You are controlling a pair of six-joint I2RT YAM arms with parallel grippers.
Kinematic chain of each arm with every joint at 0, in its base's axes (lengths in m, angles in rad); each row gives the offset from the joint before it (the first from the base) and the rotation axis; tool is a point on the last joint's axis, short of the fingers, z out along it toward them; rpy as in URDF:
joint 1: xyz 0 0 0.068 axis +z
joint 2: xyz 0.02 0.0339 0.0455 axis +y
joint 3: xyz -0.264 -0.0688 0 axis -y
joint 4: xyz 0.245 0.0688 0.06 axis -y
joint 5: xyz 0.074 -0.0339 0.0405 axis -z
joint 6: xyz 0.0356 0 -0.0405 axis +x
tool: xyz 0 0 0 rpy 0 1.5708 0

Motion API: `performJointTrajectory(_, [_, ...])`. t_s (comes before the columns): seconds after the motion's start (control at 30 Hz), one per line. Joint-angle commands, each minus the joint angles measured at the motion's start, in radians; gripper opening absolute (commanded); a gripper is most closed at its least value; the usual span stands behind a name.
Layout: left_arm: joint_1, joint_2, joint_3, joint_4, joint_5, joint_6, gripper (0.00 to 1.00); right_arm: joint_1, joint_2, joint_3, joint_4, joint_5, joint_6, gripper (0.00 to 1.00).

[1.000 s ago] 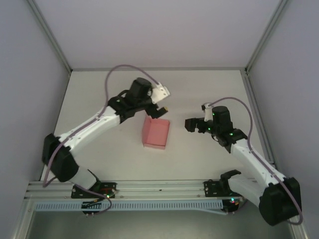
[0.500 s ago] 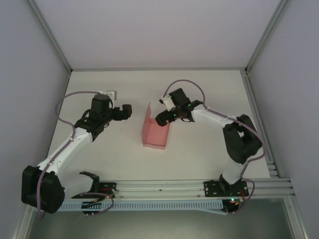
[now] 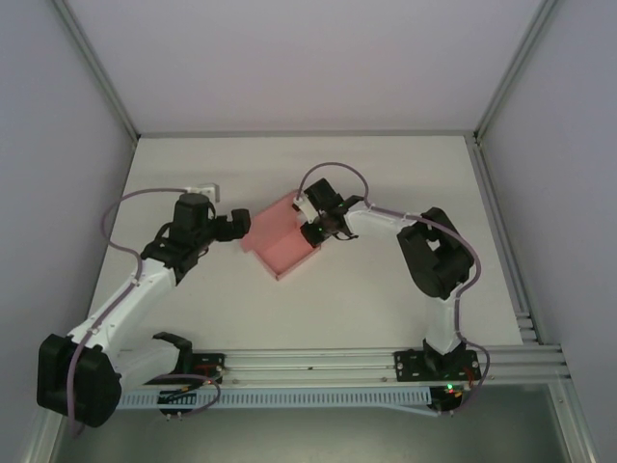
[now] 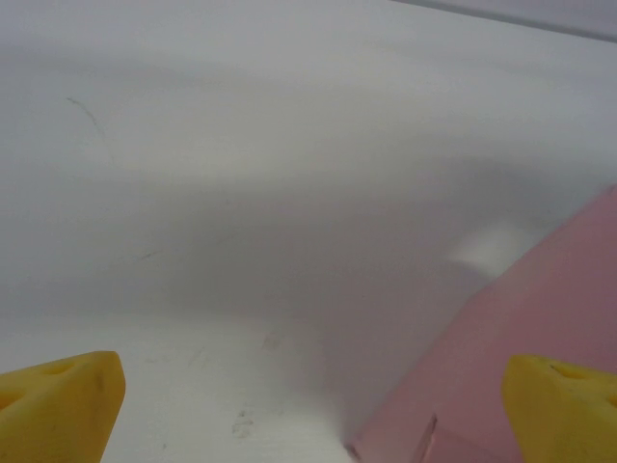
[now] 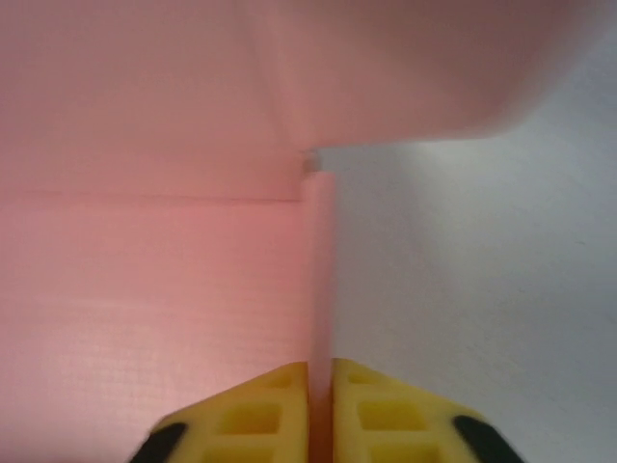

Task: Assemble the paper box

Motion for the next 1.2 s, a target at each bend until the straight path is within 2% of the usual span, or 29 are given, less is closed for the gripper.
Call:
performJointTrajectory(0.0, [0.009,-0.025,-0.006,0.016,-0.044,-0.025,1.00,0.015,-0.050,-0.041,0.036,0.107,0.095,0.03])
performJointTrajectory(0.13, [0.010,-0.046,-0.005,0.010,-0.085,-0.048,1.00,0.040,-0.120,-0.111,0.028,0.315,0.293,0.00])
performJointTrajectory(0.17, [0.010,-0.053,-0.005,0.010,-0.093,-0.055,1.00,0.048,-0.136,-0.129,0.012,0.397,0.382,0.00])
performJointTrajectory(0.27, [0.010,-0.062,-0.005,0.016,-0.078,-0.052,1.00,0.069,-0.173,-0.185,-0.042,0.511,0.597,0.00])
performJointTrajectory(0.37, [0.010,-0.056,-0.008,0.026,-0.049,-0.040,1.00,0.097,-0.196,-0.246,-0.045,0.555,0.755,0.00])
performJointTrajectory(0.43, [0.010,-0.049,-0.011,0.043,-0.001,-0.015,1.00,0.107,-0.203,-0.276,-0.029,0.556,0.826,0.05])
performJointTrajectory(0.53, [0.010,-0.029,-0.026,0.092,0.067,0.027,1.00,0.118,-0.215,-0.282,-0.024,0.529,0.855,0.05])
performJointTrajectory(0.57, [0.009,-0.020,-0.034,0.114,0.087,0.046,1.00,0.126,-0.220,-0.285,-0.010,0.517,0.837,0.06])
performJointTrajectory(0.63, [0.008,-0.003,-0.042,0.153,0.152,0.089,1.00,0.133,-0.235,-0.287,-0.010,0.518,0.832,0.15])
performJointTrajectory(0.67, [0.010,0.011,-0.038,0.165,0.184,0.106,1.00,0.134,-0.248,-0.290,-0.010,0.535,0.825,0.26])
performJointTrajectory(0.73, [0.009,0.042,-0.022,0.175,0.250,0.154,1.00,0.135,-0.282,-0.292,-0.034,0.581,0.812,0.36])
performJointTrajectory(0.77, [0.009,0.062,-0.008,0.175,0.283,0.183,1.00,0.134,-0.308,-0.297,-0.043,0.608,0.797,0.48])
performJointTrajectory(0.83, [0.008,0.105,0.025,0.169,0.342,0.249,1.00,0.134,-0.368,-0.314,-0.028,0.617,0.709,0.51])
performJointTrajectory(0.9, [0.008,0.158,0.068,0.158,0.393,0.321,1.00,0.133,-0.442,-0.338,0.002,0.610,0.583,0.58])
performJointTrajectory(0.93, [0.006,0.188,0.092,0.148,0.418,0.361,1.00,0.129,-0.479,-0.358,0.037,0.599,0.500,0.67])
performJointTrajectory(0.97, [0.004,0.221,0.125,0.131,0.447,0.402,1.00,0.121,-0.522,-0.385,0.093,0.586,0.406,0.82])
performJointTrajectory(1.0, [0.002,0.252,0.157,0.109,0.474,0.445,1.00,0.105,-0.555,-0.409,0.144,0.554,0.317,0.94])
performJointTrajectory(1.03, [-0.003,0.280,0.188,0.088,0.483,0.482,1.00,0.078,-0.586,-0.428,0.192,0.481,0.218,1.00])
performJointTrajectory(1.17, [-0.017,0.394,0.305,-0.008,0.490,0.597,1.00,-0.085,-0.623,-0.390,0.201,0.192,0.013,1.00])
